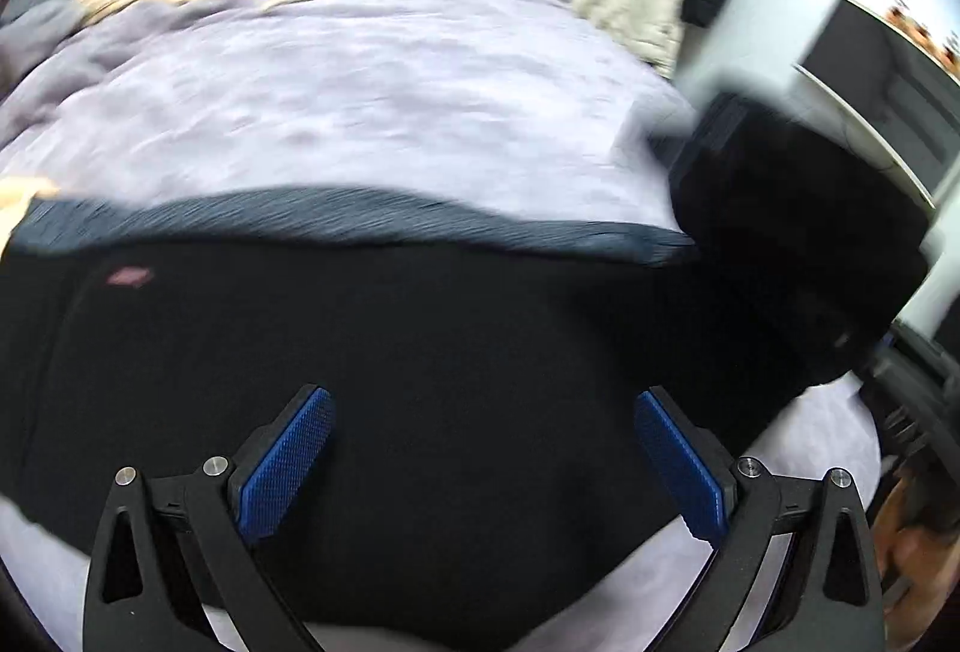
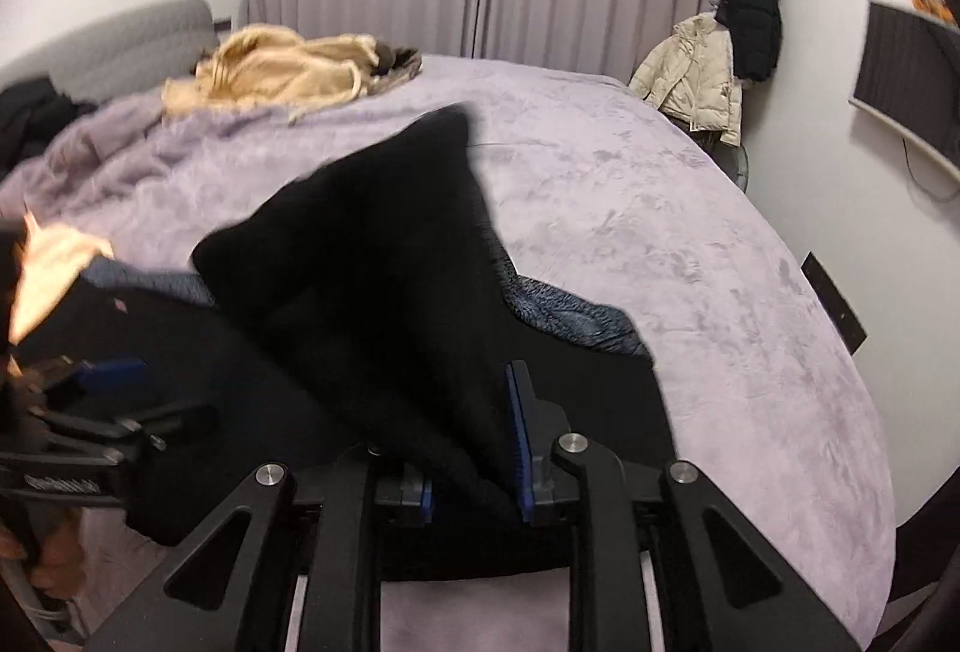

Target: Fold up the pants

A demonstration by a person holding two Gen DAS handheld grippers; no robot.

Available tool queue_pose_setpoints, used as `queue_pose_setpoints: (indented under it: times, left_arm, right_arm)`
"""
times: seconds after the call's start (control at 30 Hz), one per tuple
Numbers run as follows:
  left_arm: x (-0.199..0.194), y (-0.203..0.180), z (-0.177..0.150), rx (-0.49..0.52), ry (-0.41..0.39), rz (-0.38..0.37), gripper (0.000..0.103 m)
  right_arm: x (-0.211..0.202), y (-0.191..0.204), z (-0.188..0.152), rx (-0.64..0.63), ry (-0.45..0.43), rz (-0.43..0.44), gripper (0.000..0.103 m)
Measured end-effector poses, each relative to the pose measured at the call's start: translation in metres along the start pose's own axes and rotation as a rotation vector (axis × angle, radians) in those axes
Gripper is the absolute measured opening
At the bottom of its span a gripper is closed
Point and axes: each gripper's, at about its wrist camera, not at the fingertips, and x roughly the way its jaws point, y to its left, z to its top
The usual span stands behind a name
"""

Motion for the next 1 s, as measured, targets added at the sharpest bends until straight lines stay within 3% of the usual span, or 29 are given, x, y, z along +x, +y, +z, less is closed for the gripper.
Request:
queue_pose_setpoints:
  times: [0.1, 0.13, 0.17, 0.23, 0.3, 0.37, 0.43, 0.53, 0.63, 0.8, 0.93, 1.0]
  left_arm:
    - [-0.013, 0.04, -0.012, -0.062, 0.015, 0.023, 0.101]
    - [-0.018, 0.052, -0.017, -0.072, 0.015, 0.022, 0.101]
    - [-0.022, 0.064, -0.021, -0.075, 0.01, 0.024, 0.101]
    - [-0.028, 0.074, -0.022, -0.071, 0.0, 0.033, 0.101]
    - [-0.03, 0.078, -0.017, -0.069, -0.003, 0.03, 0.101]
    - [-0.029, 0.075, -0.014, -0.058, -0.001, -0.004, 0.101]
    - [-0.026, 0.061, -0.01, -0.028, -0.001, -0.056, 0.101]
    - [-0.018, 0.026, -0.005, 0.068, 0.018, -0.157, 0.101]
    - [-0.001, -0.004, -0.006, 0.136, 0.083, -0.231, 0.086]
    - [0.042, -0.032, -0.006, 0.142, 0.214, -0.249, 0.086]
    - [0.05, -0.038, -0.011, 0.131, 0.229, -0.233, 0.086]
    - [0.049, -0.039, -0.01, 0.13, 0.222, -0.23, 0.086]
  right_arm:
    - [0.034, 0.068, -0.024, -0.223, 0.084, -0.19, 0.029]
    - [0.041, 0.083, -0.034, -0.291, 0.093, -0.249, 0.041]
    - [0.041, 0.094, -0.041, -0.338, 0.087, -0.281, 0.05]
    - [0.027, 0.108, -0.045, -0.375, 0.062, -0.275, 0.051]
    - [0.001, 0.108, -0.039, -0.356, 0.025, -0.22, 0.052]
    - [-0.027, 0.087, -0.027, -0.248, -0.004, -0.093, 0.058]
    - [-0.04, 0.055, -0.021, -0.051, -0.016, 0.055, 0.062]
    - [-0.028, -0.023, -0.031, 0.378, 0.05, 0.328, 0.062]
    - [0.003, -0.078, -0.067, 0.74, 0.123, 0.567, 0.061]
    - [0.026, -0.087, -0.1, 0.909, 0.14, 0.678, 0.061]
    - [0.041, -0.086, -0.102, 0.959, 0.135, 0.712, 0.061]
    - [0.046, -0.086, -0.1, 0.96, 0.135, 0.711, 0.056]
